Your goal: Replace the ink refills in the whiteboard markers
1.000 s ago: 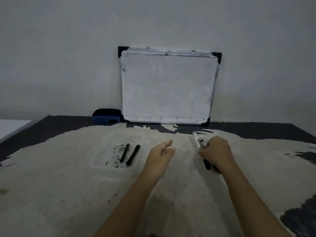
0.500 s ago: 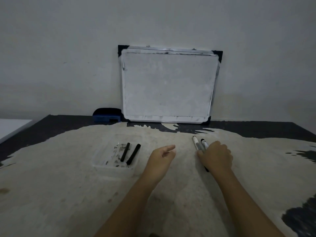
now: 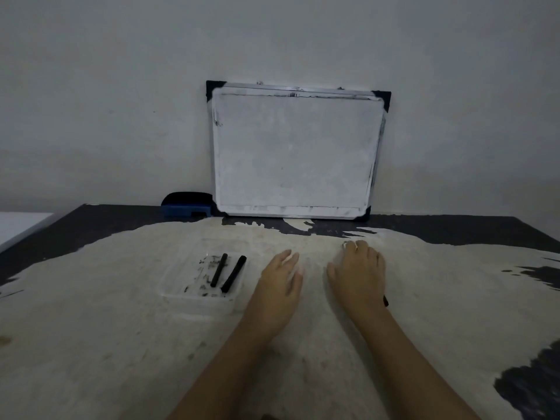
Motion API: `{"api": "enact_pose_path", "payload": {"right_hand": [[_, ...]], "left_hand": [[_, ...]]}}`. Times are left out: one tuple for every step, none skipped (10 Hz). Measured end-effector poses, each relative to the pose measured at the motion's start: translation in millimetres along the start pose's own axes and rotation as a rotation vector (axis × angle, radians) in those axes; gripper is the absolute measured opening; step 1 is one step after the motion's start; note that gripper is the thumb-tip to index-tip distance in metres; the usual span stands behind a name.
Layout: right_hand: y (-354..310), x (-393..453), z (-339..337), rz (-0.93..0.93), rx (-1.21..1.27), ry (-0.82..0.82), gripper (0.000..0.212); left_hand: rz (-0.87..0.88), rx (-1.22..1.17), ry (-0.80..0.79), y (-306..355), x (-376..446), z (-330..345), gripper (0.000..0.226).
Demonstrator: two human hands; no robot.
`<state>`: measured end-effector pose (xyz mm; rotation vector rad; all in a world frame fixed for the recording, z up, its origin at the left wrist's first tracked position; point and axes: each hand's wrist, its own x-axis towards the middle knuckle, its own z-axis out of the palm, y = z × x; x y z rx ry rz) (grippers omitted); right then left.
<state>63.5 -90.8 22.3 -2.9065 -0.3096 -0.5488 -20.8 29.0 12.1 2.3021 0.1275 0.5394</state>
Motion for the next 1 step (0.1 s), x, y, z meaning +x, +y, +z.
{"api": "enact_pose_path", "payload": {"right_hand": [[-7.0, -3.4, 9.8, -0.106, -0.037, -0.038, 0.061]], "left_hand": [[0.085, 0.199, -0.066, -7.0, -1.3, 6.7, 0.051]]}}
